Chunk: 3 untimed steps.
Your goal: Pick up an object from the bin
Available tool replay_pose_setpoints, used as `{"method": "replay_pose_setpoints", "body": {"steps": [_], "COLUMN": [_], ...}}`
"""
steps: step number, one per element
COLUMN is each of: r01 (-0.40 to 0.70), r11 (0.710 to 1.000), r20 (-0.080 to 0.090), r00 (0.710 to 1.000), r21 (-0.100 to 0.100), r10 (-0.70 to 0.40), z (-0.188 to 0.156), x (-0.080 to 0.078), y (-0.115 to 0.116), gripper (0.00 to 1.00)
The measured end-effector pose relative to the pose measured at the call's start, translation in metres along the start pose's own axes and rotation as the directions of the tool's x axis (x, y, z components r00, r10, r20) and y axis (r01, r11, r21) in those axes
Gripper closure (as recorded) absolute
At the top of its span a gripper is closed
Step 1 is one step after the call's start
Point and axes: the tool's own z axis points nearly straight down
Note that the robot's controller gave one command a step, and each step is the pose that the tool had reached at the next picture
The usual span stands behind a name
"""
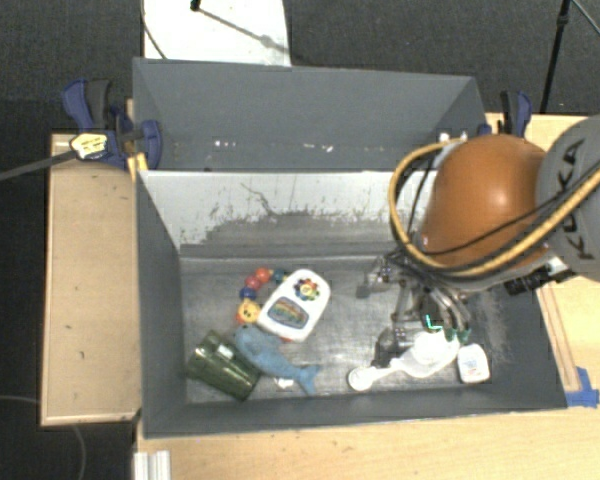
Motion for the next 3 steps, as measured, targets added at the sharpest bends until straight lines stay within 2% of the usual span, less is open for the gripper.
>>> {"method": "replay_pose_setpoints", "body": {"steps": [1,2,3], "r01": [-0.001,0.143,0.102], "r11": [1.000,0.990,0.995], "r20": [0.008,0.010,0.008], "r00": [1.000,0.990,0.995], "r21": [0.000,0.002,0.001], "r10": [0.001,-0.143,-0.102], "z": [-0.004,0.046,0.051], "x": [-0.002,-0.004,-0.004], "y": [0.000,-0.028,-0.068], "gripper": [0.00,0.00,0.00]}}
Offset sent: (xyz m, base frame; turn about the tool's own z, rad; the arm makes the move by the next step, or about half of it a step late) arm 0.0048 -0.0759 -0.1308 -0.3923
